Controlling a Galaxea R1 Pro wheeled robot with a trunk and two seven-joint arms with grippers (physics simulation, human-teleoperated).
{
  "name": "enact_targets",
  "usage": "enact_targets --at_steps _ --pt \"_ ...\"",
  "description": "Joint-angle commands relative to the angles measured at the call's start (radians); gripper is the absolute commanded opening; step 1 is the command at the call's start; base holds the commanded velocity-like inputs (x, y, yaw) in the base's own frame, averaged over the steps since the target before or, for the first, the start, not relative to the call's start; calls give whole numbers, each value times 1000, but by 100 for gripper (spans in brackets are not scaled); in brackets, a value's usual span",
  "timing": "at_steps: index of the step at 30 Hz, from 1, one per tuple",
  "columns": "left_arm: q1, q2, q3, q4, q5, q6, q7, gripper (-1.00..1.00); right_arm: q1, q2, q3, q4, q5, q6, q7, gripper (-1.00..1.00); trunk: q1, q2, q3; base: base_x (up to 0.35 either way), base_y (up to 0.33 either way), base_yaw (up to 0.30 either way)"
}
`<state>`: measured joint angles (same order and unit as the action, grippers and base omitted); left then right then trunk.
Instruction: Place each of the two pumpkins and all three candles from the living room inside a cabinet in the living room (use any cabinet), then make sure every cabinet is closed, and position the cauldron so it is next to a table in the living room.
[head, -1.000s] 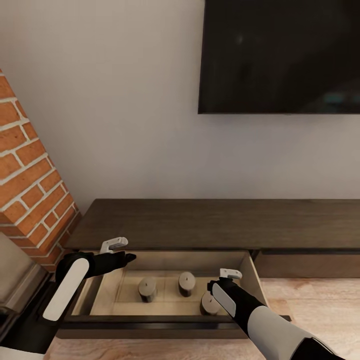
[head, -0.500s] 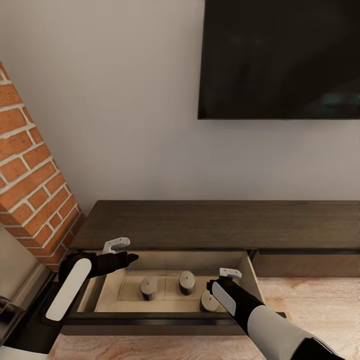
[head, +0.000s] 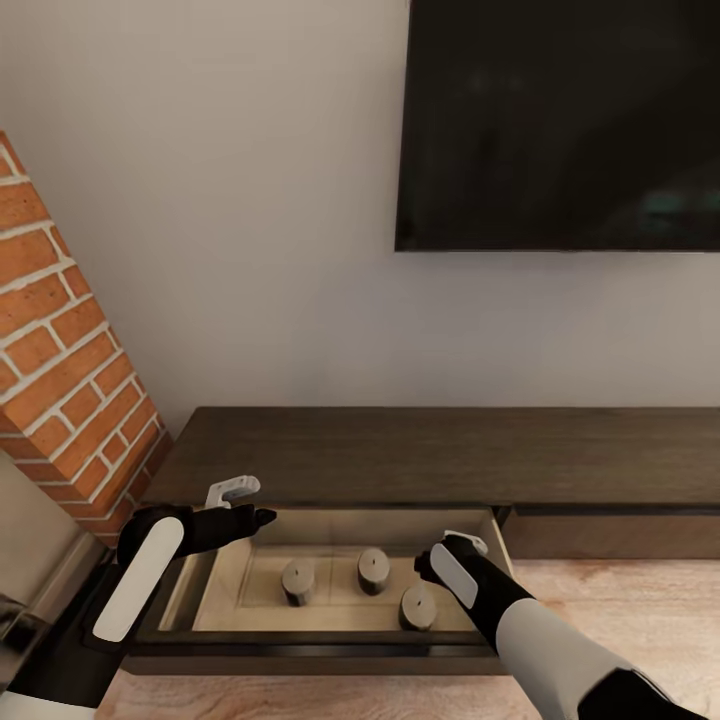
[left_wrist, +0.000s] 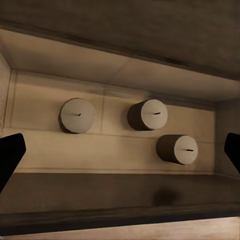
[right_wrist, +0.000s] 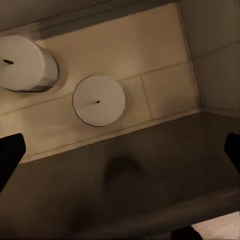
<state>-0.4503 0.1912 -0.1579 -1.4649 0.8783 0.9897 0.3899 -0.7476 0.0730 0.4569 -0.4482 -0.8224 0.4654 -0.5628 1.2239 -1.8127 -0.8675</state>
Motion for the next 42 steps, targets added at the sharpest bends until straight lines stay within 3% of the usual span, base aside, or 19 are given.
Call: enact_targets --at_steps 1,20,27,38,42 --pt "-1 1 -2 -1 10 1 10 100 -1 -1 5 -2 -8 4 -8 100 -4 7 2 0 0 0" --pt "-1 2 3 2 11 1 10 100 -1 8 1 -6 7 3 -1 100 -77 140 62 -69 0 0" --pt "-1 2 2 2 11 1 11 100 -1 -1 1 -140 7 18 -21 100 -104 189 84 0 0 0" --pt "-1 2 1 2 11 1 11 100 -1 7 -3 -169 -15 135 -37 100 -146 266 118 0 0 0" --pt "-1 2 1 2 11 1 11 100 -1 13 -3 -170 -54 184 -37 100 -161 294 131 0 0 0"
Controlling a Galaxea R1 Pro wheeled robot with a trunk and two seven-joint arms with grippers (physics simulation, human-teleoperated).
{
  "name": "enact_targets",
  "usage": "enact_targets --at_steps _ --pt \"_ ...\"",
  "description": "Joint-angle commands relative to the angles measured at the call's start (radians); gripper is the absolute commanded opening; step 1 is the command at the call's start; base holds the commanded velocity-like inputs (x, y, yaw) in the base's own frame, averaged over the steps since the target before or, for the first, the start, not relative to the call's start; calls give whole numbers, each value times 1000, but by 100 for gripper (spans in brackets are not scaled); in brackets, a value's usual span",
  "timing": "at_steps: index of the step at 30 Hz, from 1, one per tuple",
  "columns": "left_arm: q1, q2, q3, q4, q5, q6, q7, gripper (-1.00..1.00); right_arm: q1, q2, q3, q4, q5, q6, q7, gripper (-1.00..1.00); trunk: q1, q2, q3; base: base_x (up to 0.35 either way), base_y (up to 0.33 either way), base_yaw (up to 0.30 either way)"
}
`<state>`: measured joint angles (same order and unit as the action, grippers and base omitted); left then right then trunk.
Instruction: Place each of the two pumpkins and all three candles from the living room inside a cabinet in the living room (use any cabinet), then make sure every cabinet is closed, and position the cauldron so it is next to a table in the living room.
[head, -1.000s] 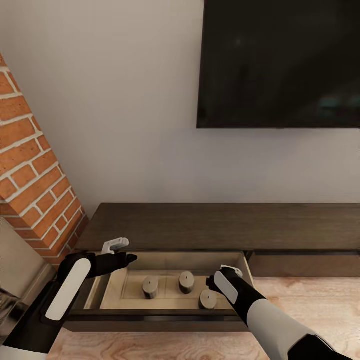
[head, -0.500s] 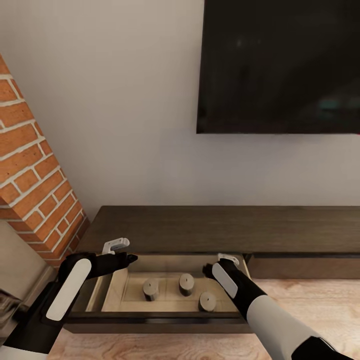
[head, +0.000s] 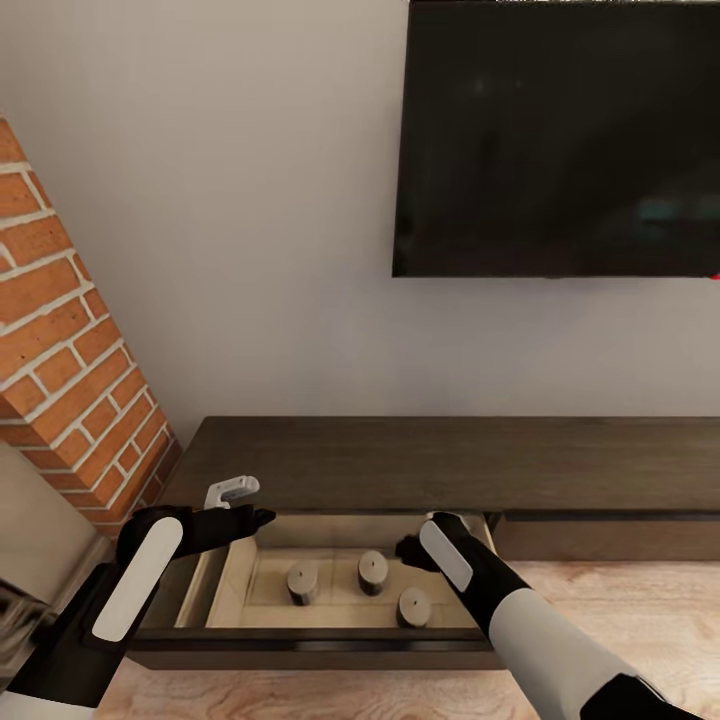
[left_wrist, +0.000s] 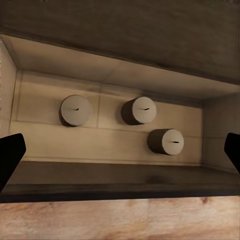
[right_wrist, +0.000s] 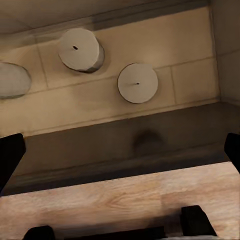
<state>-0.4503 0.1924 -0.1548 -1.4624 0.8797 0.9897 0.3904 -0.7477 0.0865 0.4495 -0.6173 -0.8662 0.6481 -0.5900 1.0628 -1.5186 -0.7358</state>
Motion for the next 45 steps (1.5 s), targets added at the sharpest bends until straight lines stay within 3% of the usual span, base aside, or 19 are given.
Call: enact_targets --at_steps 1,9,45 --pt "-1 1 -2 -1 10 1 10 100 -1 -2 5 -2 -26 8 -11 100 -4 7 2 0 0 0" --pt "-1 1 0 -1 9 1 10 100 -1 -5 3 -1 -43 12 -10 100 -35 63 27 -130 0 0" --pt "-1 1 3 -1 10 1 10 100 -1 -4 6 -1 -40 3 -11 100 -173 315 140 -90 0 0"
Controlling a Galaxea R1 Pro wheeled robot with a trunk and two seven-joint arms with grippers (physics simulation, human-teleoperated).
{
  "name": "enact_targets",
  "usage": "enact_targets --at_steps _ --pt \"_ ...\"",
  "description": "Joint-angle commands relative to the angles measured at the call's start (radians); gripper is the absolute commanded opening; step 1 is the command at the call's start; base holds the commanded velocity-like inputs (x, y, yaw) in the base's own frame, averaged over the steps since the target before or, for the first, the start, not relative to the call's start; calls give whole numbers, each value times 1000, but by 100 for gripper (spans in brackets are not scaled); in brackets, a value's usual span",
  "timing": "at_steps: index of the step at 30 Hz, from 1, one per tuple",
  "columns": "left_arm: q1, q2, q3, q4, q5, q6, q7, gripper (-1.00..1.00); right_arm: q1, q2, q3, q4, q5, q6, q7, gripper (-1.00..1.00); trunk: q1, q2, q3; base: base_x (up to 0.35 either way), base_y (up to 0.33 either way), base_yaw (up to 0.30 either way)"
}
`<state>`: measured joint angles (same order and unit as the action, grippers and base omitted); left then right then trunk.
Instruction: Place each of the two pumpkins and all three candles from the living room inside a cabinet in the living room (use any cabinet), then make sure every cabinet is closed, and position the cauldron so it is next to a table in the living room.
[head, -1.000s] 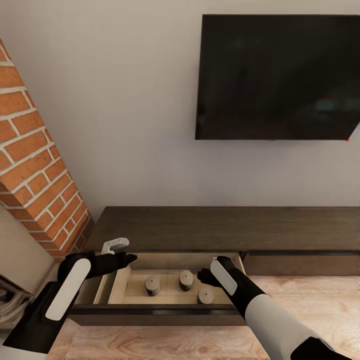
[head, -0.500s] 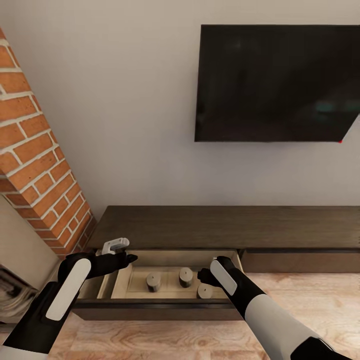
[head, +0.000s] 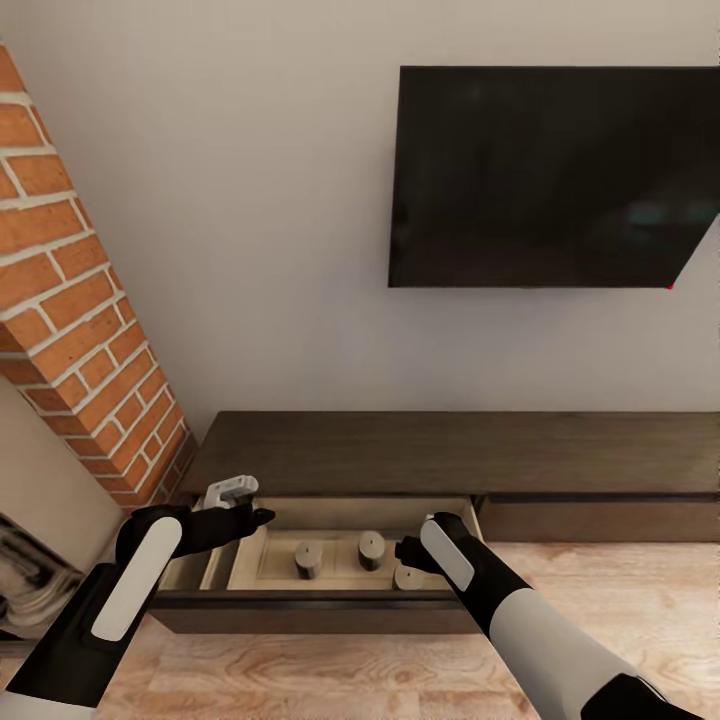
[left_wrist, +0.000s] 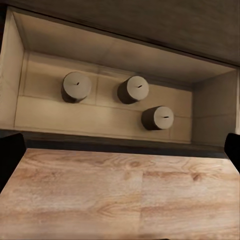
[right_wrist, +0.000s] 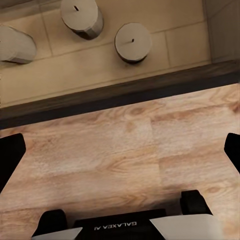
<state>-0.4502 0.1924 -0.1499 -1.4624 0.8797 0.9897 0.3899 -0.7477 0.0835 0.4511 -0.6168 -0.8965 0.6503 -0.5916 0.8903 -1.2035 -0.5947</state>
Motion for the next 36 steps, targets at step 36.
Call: enact_targets --at_steps 36 --pt "-1 2 -6 -3 14 1 10 100 -1 -1 4 0 -6 0 -11 100 -46 84 37 -278 0 0"
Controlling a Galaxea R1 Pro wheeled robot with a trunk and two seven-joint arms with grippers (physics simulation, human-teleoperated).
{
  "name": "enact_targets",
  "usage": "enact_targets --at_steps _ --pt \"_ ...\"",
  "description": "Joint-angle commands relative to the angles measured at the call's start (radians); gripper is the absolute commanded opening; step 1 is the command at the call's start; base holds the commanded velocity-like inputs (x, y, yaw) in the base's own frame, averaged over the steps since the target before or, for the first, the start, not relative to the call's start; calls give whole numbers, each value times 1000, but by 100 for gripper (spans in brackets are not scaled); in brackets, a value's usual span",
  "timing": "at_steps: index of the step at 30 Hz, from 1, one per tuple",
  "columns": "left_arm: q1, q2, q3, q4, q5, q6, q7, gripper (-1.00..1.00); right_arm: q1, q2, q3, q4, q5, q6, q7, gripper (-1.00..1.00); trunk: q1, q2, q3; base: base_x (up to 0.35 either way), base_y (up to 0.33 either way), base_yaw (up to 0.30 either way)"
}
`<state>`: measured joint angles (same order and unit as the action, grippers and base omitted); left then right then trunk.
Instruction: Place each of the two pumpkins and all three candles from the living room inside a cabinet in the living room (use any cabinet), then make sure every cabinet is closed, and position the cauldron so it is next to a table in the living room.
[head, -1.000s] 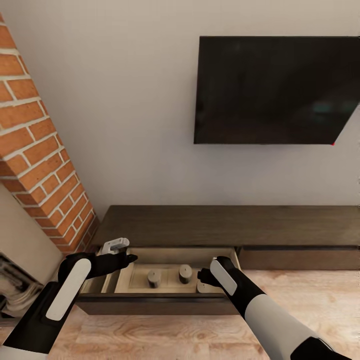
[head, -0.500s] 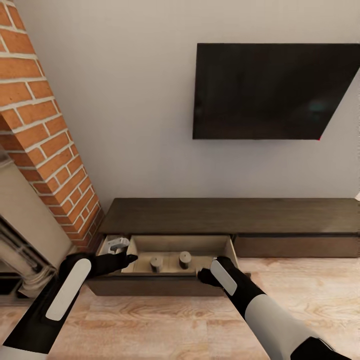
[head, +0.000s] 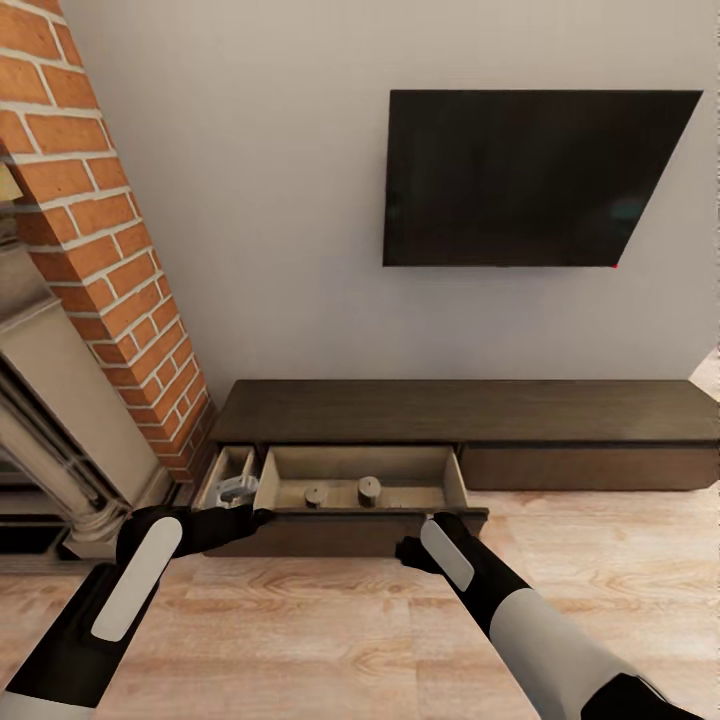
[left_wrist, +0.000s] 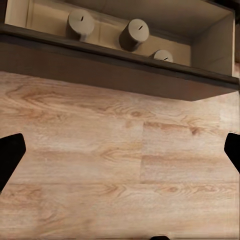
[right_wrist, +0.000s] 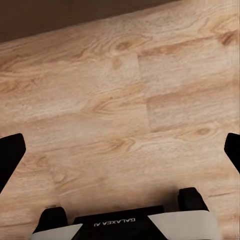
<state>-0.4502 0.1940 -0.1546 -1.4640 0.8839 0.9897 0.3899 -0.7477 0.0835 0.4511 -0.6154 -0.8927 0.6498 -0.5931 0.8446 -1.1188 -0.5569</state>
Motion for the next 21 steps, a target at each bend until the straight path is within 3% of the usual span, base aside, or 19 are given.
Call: enact_targets --at_steps 1,9,15,21 --pt "-1 1 -2 -1 10 1 10 100 -1 -1 5 -1 -10 1 -10 100 3 -8 -4 -313 0 0" --pt "-1 -1 -3 0 1 1 10 100 -1 -1 5 -1 -9 -1 -7 100 34 -64 -29 -243 0 0" --pt "-1 0 -5 1 -4 1 10 100 -1 0 6 -3 -4 -5 -2 100 57 -106 -48 -42 0 0" --pt "-1 0 -6 1 -5 0 13 100 -1 1 10 -3 0 -71 -9 100 80 -148 -67 -2 0 0"
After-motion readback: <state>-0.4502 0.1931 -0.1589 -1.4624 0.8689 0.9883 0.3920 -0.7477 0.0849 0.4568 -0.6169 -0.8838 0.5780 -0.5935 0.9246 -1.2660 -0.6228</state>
